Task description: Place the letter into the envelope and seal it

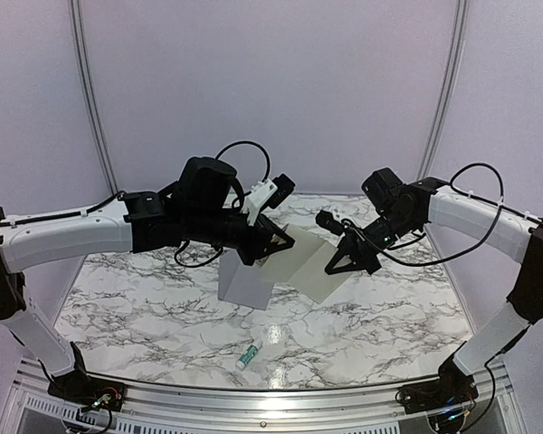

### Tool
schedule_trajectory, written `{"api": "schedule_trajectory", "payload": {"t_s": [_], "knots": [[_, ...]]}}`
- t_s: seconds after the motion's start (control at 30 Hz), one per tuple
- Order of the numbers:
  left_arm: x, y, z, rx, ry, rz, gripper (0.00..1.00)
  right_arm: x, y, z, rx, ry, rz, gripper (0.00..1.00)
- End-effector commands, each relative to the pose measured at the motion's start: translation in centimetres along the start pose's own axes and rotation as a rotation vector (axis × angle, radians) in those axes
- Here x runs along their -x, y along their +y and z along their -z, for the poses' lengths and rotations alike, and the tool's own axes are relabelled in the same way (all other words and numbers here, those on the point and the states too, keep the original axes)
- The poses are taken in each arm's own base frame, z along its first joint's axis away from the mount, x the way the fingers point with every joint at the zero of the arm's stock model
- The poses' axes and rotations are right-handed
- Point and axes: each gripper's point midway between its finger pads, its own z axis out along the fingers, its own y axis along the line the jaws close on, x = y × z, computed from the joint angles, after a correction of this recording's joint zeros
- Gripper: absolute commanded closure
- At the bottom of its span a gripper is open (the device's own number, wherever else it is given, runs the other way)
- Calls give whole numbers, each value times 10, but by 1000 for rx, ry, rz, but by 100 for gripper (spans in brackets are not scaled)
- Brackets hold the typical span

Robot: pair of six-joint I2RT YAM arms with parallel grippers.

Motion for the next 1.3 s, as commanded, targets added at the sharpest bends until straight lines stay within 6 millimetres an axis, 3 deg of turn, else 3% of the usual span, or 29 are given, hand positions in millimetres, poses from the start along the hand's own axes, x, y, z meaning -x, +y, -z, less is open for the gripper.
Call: {"api": "schedule_trajectory", "payload": {"t_s": [0.0, 0.13, 0.27, 0.37, 0.4, 0.47, 0.57, 0.67, 0.87, 0.93, 1.0, 1.1, 1.17, 1.27], "knots": [[8, 2, 8, 31, -36, -3, 96, 15, -5, 4, -29, -24, 38, 100], [12, -4, 21, 21, -48, 22, 66, 15, -11, 5, -51, -40, 48, 100], [24, -18, 56, -5, -100, 22, 55, 15, -24, 11, -94, -59, 63, 100], [36, -16, 87, 56, -165, 5, 41, 17, -34, 19, -138, -57, 84, 100], [39, -12, 94, 90, -183, 0, 33, 19, -36, 23, -150, -63, 89, 100], [44, 6, 109, 210, -222, 20, 3, 22, -36, 32, -170, -87, 101, 100], [49, 45, 121, 388, -270, 113, 1, 27, -29, 39, -183, -111, 145, 100], [41, 66, 107, 453, -239, 162, 1, 32, -15, 42, -142, -143, 164, 100], [20, 74, 73, 429, -243, 237, 1, 25, 10, 48, -121, -149, 218, 100], [18, 76, 66, 426, -273, 267, 1, 20, 12, 49, -132, -132, 217, 100], [11, 92, 64, 515, -280, 317, 1, 15, 15, 50, -131, -113, 218, 100], [0, 99, 49, 551, -195, 291, 1, 11, 15, 50, -135, -98, 229, 100], [5, 96, 43, 549, -180, 205, 1, 12, 18, 48, -109, -105, 247, 100], [26, 92, 50, 533, -313, 155, 1, 13, 26, 44, -54, -127, 279, 100]]}}
